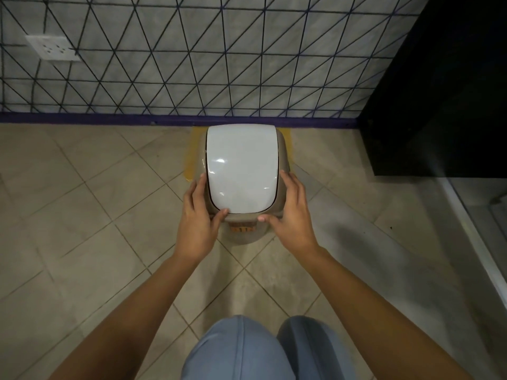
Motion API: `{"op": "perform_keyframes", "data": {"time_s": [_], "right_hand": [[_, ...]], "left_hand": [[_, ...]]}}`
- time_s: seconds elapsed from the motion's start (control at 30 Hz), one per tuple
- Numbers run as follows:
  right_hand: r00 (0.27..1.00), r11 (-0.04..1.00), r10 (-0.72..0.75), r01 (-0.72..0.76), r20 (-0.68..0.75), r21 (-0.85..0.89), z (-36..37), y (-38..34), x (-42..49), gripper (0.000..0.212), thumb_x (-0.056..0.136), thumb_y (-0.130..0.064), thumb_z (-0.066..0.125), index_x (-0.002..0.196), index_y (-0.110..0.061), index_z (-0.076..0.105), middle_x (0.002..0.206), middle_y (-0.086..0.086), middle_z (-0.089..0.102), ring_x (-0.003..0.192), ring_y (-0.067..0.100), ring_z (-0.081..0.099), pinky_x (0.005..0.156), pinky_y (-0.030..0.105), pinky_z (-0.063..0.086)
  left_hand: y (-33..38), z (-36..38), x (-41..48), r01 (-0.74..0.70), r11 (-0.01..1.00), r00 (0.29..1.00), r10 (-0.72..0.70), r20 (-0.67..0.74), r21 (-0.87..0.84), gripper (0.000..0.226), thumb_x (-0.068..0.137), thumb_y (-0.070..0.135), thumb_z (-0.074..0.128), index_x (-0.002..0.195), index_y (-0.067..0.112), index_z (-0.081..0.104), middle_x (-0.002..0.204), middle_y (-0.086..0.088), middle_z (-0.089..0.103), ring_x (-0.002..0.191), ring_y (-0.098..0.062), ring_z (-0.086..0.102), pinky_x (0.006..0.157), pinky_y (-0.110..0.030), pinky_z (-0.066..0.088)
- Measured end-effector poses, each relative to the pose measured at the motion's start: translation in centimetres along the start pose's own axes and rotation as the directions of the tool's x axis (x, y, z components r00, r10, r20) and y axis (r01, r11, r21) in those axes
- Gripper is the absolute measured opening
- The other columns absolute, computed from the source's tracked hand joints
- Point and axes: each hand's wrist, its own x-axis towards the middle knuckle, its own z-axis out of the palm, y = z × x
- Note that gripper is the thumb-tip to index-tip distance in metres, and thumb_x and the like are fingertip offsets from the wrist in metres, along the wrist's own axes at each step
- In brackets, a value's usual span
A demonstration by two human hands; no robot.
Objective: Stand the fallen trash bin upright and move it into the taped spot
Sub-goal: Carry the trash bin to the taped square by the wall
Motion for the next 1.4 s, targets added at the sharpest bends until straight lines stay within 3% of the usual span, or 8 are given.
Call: {"op": "perform_keyframes", "data": {"time_s": [0.4,0.67,0.83,0.93,1.0,1.13,1.27,1.4], "right_hand": [[0.998,0.997,0.064,-0.065,0.015,0.049,0.5,-0.7,4.5,0.113,0.063,-0.014,0.084,0.148,-0.024,0.01,0.153,0.006,0.017,0.142,0.019,0.017,0.114,0.043,0.028],[0.988,0.987,0.117,-0.127,0.096,0.102,0.6,-0.7,6.5,0.12,0.063,-0.009,0.084,0.148,-0.026,0.001,0.156,-0.001,0.016,0.142,0.013,0.017,0.116,0.037,0.024],[0.984,0.966,0.158,-0.171,0.083,0.192,0.8,0.1,7.3,0.124,0.054,-0.013,0.089,0.147,-0.023,0.007,0.148,-0.007,0.023,0.134,0.005,0.023,0.105,0.02,0.028],[0.973,0.961,0.167,-0.197,0.16,0.194,1.2,0.2,8.2,0.119,0.053,-0.015,0.09,0.147,-0.019,0.016,0.147,0.006,0.033,0.136,0.017,0.032,0.111,0.037,0.034],[0.968,0.966,0.187,-0.212,0.169,0.146,1.4,0.3,8.3,0.117,0.055,-0.019,0.089,0.148,-0.019,0.016,0.144,0.009,0.033,0.134,0.021,0.034,0.11,0.036,0.033],[0.97,0.968,0.188,-0.209,0.155,0.137,1.6,0.4,8.3,0.117,0.058,-0.02,0.088,0.148,-0.02,0.014,0.141,0.009,0.03,0.132,0.021,0.033,0.101,0.023,0.03],[0.971,0.971,0.174,-0.197,0.164,0.135,1.4,0.5,8.7,0.116,0.059,-0.02,0.087,0.148,-0.019,0.014,0.143,0.008,0.029,0.132,0.018,0.032,0.099,0.02,0.029],[0.969,0.977,0.157,-0.181,0.189,0.115,1.7,0.0,9.1,0.118,0.058,-0.02,0.088,0.149,-0.019,0.013,0.143,0.007,0.027,0.133,0.017,0.031,0.101,0.019,0.027]], "left_hand": [[-1.3,0.5,4.0,-0.042,0.998,0.998,0.04,-0.05,-0.045,0.082,0.084,0.035,0.064,0.148,0.025,0.014,0.147,-0.015,0.029,0.133,-0.022,0.032,0.091,-0.029,0.039],[-1.7,0.1,5.8,-0.046,0.994,0.999,0.045,-0.015,-0.1,0.084,0.083,0.034,0.066,0.148,0.024,0.013,0.148,-0.014,0.027,0.134,-0.025,0.03,0.088,-0.048,0.051],[-2.7,1.2,6.5,0.03,0.969,0.997,-0.045,-0.055,-0.246,0.102,0.074,0.031,0.076,0.149,0.021,0.007,0.149,-0.009,0.015,0.133,-0.008,0.023,0.102,-0.013,0.035],[-3.4,1.3,7.5,0.139,0.918,0.989,-0.148,0.005,-0.371,0.115,0.066,0.031,0.081,0.149,0.017,0.003,0.152,-0.01,0.018,0.139,-0.009,0.021,0.115,-0.035,0.026],[-3.9,1.0,8.2,0.152,0.901,0.988,-0.149,0.038,-0.405,0.114,0.063,0.033,0.08,0.149,0.014,0.008,0.15,-0.009,0.028,0.139,-0.017,0.03,0.112,-0.045,0.031],[-4.6,0.8,8.5,0.118,0.936,0.993,-0.117,0.023,-0.331,0.108,0.062,0.036,0.08,0.147,0.013,0.019,0.143,-0.012,0.035,0.133,-0.02,0.038,0.108,-0.046,0.037],[-4.2,1.0,8.1,0.094,0.968,0.992,-0.11,-0.057,-0.234,0.106,0.064,0.031,0.083,0.148,0.016,0.02,0.139,-0.014,0.036,0.124,-0.006,0.035,0.107,-0.031,0.034],[-4.1,0.5,7.7,0.092,0.958,0.99,-0.117,-0.077,-0.273,0.103,0.065,0.03,0.083,0.147,0.014,0.022,0.139,-0.013,0.035,0.128,-0.014,0.038,0.108,-0.04,0.037]]}}
